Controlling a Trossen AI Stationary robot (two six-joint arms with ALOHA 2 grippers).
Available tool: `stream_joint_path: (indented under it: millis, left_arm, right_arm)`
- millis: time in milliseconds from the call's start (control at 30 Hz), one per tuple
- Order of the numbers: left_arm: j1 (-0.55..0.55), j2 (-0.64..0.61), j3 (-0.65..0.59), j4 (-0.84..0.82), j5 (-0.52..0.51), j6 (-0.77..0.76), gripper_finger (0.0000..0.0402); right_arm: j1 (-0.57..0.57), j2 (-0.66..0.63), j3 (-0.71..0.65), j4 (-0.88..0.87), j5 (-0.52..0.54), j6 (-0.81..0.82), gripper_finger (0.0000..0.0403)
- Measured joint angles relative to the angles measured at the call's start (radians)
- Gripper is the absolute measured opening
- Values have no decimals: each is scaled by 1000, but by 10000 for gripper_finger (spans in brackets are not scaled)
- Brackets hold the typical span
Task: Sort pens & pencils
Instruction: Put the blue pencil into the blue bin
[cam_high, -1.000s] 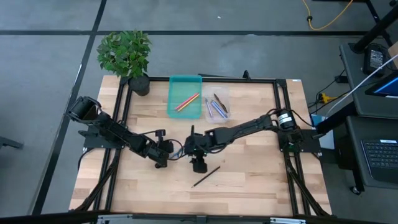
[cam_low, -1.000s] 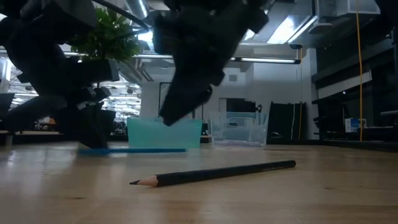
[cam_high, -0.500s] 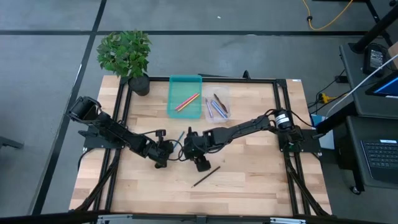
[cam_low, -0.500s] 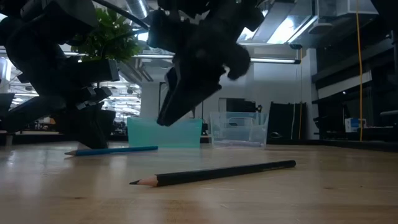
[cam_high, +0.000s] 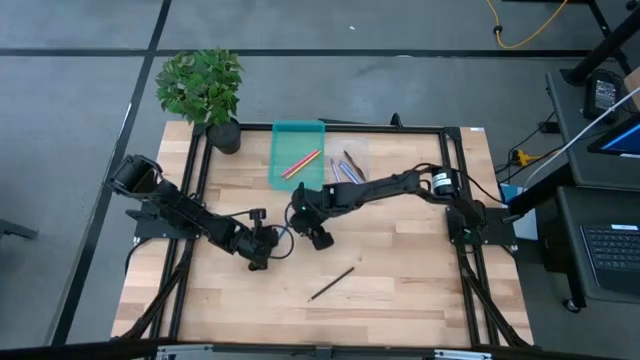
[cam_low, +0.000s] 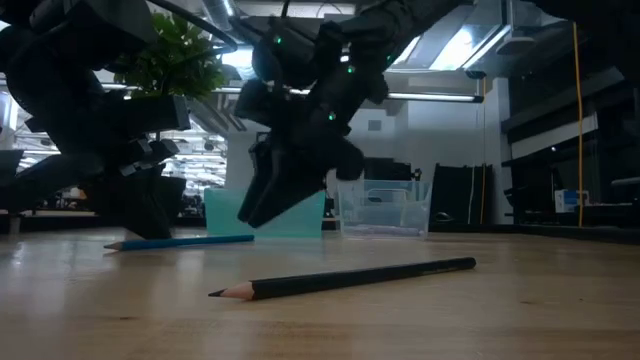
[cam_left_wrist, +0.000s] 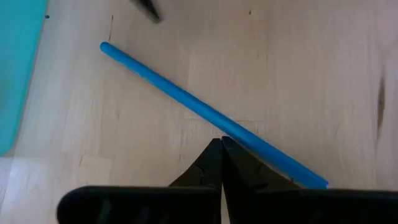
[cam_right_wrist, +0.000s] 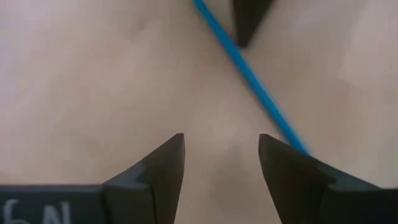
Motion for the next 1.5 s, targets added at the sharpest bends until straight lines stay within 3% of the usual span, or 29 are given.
stream_joint_path:
  millis: [267,700,1067,1367,1500]
  left_arm:
    - [-69,-53,-3,-54,51,-63,0]
    - [-113,-69,-3,-72,80,-109,0]
    - [-185,-132,-1,-123,119,-231,0]
    - [-291,-183,-1,-148,50,-352,0]
    - [-321,-182,-1,-148,18,-387,0]
  right_arm:
    - [-50,0,0,19,-11,-99,204]
    - [-83,30,2,135,-223,-165,204]
    - [-82,52,77,55,-213,-163,204]
    - [-82,75,96,64,-213,-150,204]
    - [-81,134,192,-20,-210,-143,204]
